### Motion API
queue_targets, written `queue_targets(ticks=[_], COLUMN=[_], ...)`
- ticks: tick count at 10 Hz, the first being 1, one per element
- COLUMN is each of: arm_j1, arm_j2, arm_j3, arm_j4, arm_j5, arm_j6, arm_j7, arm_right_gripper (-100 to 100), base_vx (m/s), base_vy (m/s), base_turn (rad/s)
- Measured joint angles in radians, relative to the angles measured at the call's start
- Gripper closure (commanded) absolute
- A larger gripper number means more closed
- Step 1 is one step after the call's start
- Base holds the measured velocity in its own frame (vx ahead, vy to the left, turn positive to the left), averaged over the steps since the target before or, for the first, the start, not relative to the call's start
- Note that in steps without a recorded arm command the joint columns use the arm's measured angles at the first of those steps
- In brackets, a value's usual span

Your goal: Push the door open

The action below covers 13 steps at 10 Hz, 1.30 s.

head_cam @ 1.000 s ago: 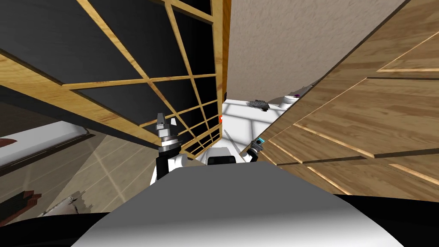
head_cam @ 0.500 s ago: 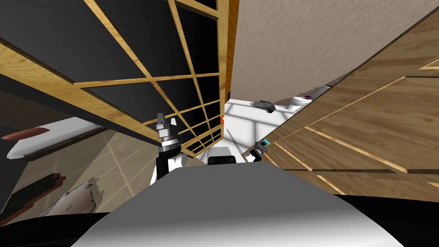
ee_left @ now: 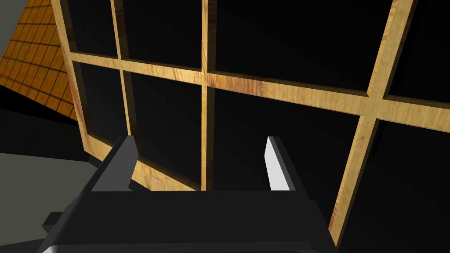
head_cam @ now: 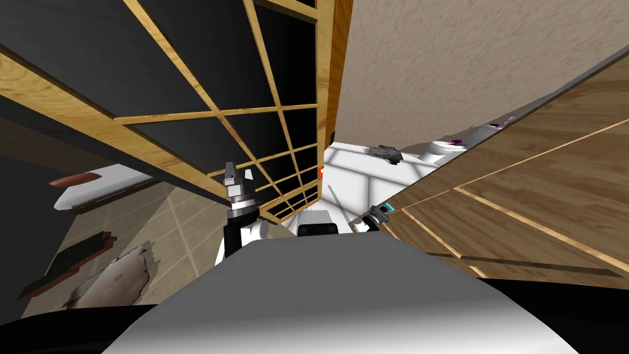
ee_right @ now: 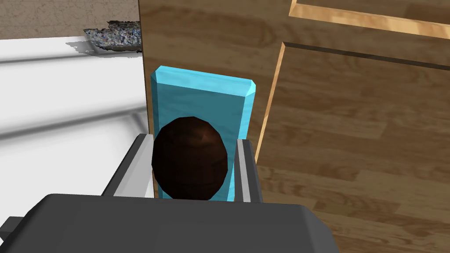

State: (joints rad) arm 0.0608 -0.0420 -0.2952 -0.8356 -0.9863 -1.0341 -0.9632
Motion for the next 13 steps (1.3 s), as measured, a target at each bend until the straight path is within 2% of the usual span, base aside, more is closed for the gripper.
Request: queue_targets(ticks=[1, 2, 3, 4, 5, 6, 8, 9, 10, 11, 12, 13], arm_j1=[-0.001, 0.017, 0.010, 0.018, 0.010, 0.028, 0.025, 0.034, 0.051, 0.050, 0.031, 0.024], arm_j2=[0.000, 0.009, 0.009, 0.009, 0.001, 0.012, 0.006, 0.010, 0.025, 0.026, 0.013, 0.009], arm_j3=[-0.001, -0.003, -0.016, -0.033, -0.048, -0.058, -0.089, -0.105, -0.116, -0.123, -0.126, -0.138], arm_j4=[0.000, -0.037, -0.028, -0.032, 0.002, -0.033, -0.031, -0.045, -0.072, -0.069, -0.035, -0.012], arm_j5=[0.000, -0.003, -0.011, -0.023, -0.030, -0.038, -0.058, -0.068, -0.076, -0.079, -0.080, -0.086], arm_j6=[-0.006, 0.006, 0.005, 0.006, -0.010, -0.006, -0.005, -0.002, -0.002, -0.008, -0.017, -0.028], arm_j7=[-0.002, 0.013, 0.021, 0.024, 0.009, 0.019, 0.028, 0.035, 0.045, 0.046, 0.035, 0.024], arm_right_gripper=[100, 100, 100, 100, 100, 100, 100, 100, 100, 100, 100, 100], base_vx=[0.000, 0.009, 0.028, 0.048, 0.029, 0.037, 0.071, 0.092, 0.058, 0.015, 0.061, 0.129], base_vy=[0.000, -0.012, -0.040, -0.052, -0.045, -0.033, -0.030, -0.042, -0.024, 0.002, 0.006, 0.005], base_turn=[0.000, 0.093, 0.163, 0.159, 0.052, 0.072, 0.134, 0.108, 0.010, -0.035, 0.099, 0.095])
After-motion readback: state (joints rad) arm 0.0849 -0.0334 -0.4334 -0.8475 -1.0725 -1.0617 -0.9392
